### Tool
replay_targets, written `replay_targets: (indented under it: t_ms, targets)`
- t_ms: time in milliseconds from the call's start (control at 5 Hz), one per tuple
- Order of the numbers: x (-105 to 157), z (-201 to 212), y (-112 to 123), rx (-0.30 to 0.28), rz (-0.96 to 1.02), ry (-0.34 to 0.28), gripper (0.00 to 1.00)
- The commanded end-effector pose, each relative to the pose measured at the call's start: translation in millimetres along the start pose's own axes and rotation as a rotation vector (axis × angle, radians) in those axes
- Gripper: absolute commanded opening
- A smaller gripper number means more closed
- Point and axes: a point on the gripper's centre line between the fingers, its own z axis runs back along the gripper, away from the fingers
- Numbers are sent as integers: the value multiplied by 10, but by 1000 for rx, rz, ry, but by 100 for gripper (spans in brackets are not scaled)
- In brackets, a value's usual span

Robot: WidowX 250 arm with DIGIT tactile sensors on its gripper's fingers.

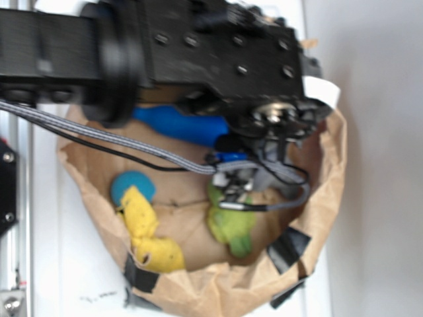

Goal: Grab the blue sponge.

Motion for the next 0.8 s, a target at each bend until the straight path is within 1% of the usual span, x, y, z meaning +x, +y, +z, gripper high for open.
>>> replay_targets:
  t_ms: [0, 200, 600]
  targets:
    - [120, 187, 208, -18, -20, -44, 100]
    - [42, 147, 244, -1, -43, -42, 100]
    - [-215, 104, 258, 10, -70, -31, 100]
